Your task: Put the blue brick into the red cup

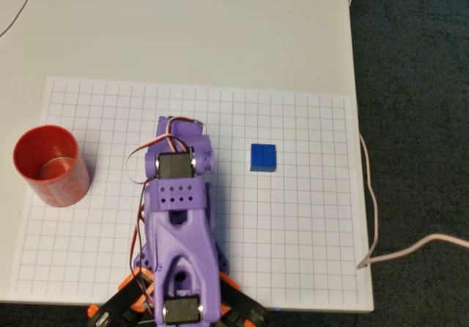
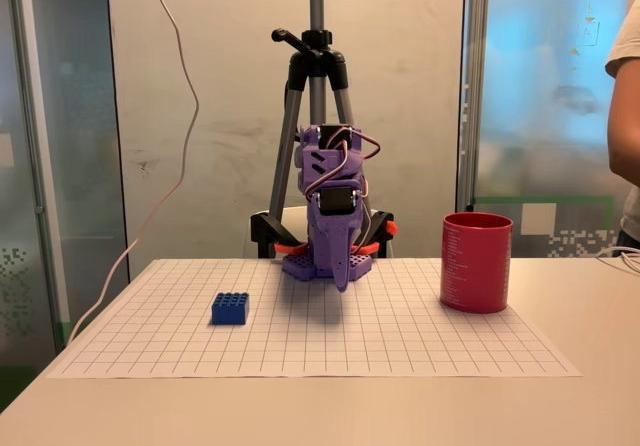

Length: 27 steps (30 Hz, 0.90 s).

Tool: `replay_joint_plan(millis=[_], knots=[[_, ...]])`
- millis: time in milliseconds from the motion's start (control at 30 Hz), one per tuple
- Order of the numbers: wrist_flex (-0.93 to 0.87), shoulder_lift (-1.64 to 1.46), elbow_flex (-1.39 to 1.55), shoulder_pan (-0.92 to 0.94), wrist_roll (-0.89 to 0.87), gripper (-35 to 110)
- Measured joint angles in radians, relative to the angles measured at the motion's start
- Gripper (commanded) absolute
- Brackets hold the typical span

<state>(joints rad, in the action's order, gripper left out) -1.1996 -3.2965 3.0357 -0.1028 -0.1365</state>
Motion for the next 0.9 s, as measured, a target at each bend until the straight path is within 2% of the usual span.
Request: replay_joint_plan(millis=[267, 533, 700, 900], knots=[[0.005, 0.000, 0.000, 0.000, 0.023, 0], [0.110, 0.002, -0.043, 0.207, 0.086, 0], [0.117, 0.003, -0.213, 0.282, 0.114, 0], [-0.041, 0.175, -0.546, 0.268, 0.114, 0]])
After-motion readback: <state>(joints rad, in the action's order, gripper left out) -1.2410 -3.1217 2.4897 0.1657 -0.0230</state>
